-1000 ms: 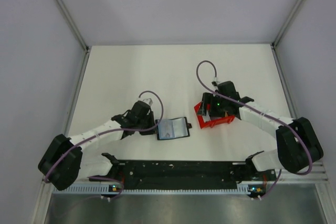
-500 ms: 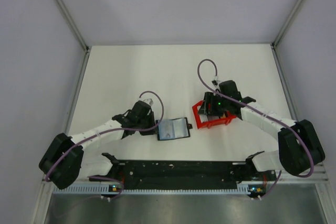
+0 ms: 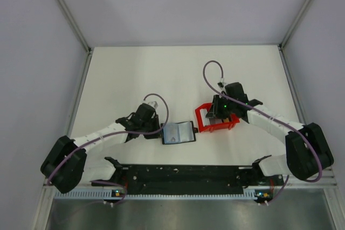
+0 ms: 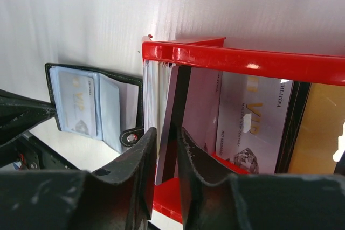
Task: Put the credit cards into the card holder
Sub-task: Pick up the credit card from the storage box.
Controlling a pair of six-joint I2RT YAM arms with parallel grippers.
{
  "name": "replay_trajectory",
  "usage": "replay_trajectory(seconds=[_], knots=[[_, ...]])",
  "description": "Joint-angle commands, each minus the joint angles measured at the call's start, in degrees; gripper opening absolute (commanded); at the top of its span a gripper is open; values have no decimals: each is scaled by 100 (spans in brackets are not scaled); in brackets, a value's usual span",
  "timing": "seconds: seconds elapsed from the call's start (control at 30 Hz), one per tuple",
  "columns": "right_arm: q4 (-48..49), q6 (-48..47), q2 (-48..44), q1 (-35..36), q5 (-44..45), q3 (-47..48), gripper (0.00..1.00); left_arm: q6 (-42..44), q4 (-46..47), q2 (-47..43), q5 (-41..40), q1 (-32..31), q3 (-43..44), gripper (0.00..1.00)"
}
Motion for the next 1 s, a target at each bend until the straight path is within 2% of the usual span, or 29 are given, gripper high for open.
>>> replay_trajectory(seconds=[0.0, 0.33, 0.53, 0.97], knots=[[233, 19, -121, -70, -70, 1, 18, -9, 263, 55, 60, -27, 119, 0], [224, 28, -261, -175, -114, -25, 4, -1, 324, 126, 95, -27, 127, 0], [180, -16, -350, -201, 185, -43, 3, -1, 342, 126, 104, -19, 101, 0], [206, -183, 468, 1, 405, 54, 5, 8, 395, 126, 139, -27, 75, 0]])
